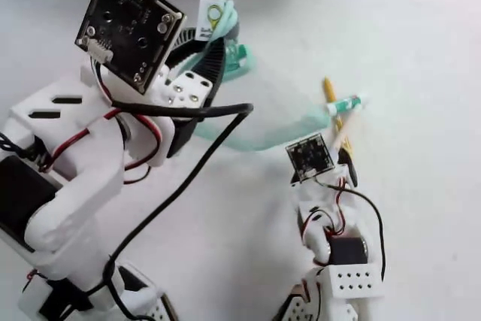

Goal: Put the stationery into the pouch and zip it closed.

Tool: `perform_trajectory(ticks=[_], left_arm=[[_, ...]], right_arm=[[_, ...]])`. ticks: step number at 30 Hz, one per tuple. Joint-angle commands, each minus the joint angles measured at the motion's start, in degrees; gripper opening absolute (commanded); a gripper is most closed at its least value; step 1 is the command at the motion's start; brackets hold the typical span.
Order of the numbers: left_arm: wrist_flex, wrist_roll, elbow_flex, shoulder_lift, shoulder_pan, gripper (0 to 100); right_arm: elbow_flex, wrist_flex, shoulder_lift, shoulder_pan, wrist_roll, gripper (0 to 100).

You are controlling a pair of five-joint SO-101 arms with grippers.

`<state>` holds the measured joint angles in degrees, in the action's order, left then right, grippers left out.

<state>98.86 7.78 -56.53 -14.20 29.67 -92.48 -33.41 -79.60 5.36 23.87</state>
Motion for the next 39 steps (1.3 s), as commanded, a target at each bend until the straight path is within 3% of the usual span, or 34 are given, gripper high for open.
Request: perform_trajectory(ticks=[1,26,39], left_arm=[[-1.41,0.44,-0.35,0.13,0.92,2],[-0.18,0.35,-0.18,0.22,0.92,2],[-1.93,0.35,8.35,-0.22,1.45,2]], right_arm=[[1.93,1.27,-0.84,-0.48,-0.09,27.9],[1.93,1.27,-0.84,-0.48,-0.09,27.9],[1.93,1.27,-0.84,-0.48,-0.09,27.9]])
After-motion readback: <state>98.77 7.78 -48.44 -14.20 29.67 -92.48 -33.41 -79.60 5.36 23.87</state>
